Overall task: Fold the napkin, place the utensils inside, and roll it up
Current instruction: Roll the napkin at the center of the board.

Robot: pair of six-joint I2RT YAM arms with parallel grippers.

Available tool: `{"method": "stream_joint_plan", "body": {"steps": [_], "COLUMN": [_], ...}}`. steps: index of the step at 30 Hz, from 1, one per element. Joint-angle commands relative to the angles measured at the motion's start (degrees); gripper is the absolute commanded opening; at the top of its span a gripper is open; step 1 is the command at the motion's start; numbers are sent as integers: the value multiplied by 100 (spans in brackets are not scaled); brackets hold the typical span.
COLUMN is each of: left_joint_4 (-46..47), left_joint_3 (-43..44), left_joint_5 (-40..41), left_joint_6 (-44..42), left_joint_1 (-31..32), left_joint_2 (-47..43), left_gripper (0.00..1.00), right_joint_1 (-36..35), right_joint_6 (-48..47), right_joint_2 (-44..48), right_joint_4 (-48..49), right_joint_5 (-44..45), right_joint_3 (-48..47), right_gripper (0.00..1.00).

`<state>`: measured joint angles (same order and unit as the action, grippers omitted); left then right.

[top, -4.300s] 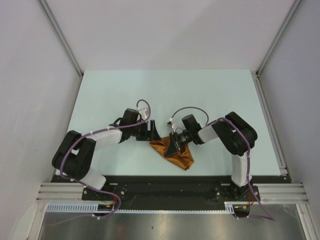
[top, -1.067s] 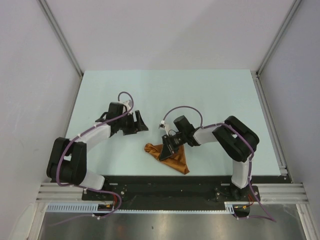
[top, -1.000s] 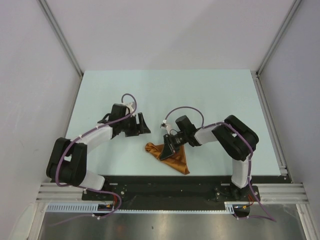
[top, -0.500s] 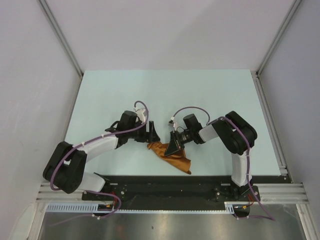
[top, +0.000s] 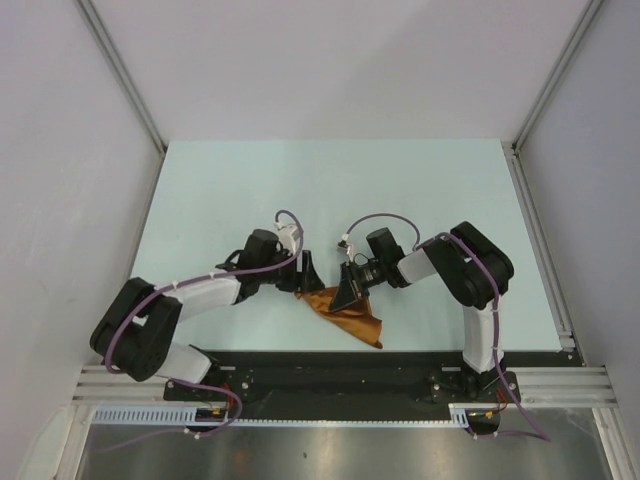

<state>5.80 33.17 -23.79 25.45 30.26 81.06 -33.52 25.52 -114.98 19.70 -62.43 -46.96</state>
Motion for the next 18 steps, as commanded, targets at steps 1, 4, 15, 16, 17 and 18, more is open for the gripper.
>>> {"method": "stream_joint_plan", "body": {"steps": [1,4,15,16,17,18], "left_joint_4": [535,589,-536,-536,-719,-764], "left_joint_3": [-222,-232,506,550,585,594], "left_joint_5": [-354,-328,-55,-169,-178,-205], "left_joint_6": [83,162,127,92,91,91], "left_joint_1": [120,129,120,120,129,138], "left_joint_2": [-2,191,946,991,1035,1052], "left_gripper": [70,51,1,0,0,0], "right_joint_1": [3,3,3,-6,-32,-76], "right_joint_6": [-20,-99,-978,-1048,-1145,-1241], "right_joint_2": [-227,-209,957,1090,1257,1554], "right_joint_4": [-230,-326,-1986,-2214,-2321,-2539], "right_joint_5": [258,320,1408,1740,1926,2424], "right_joint_3": [20,20,-375,-436,-454,-498], "right_gripper": [1,1,51,52,55,56]}}
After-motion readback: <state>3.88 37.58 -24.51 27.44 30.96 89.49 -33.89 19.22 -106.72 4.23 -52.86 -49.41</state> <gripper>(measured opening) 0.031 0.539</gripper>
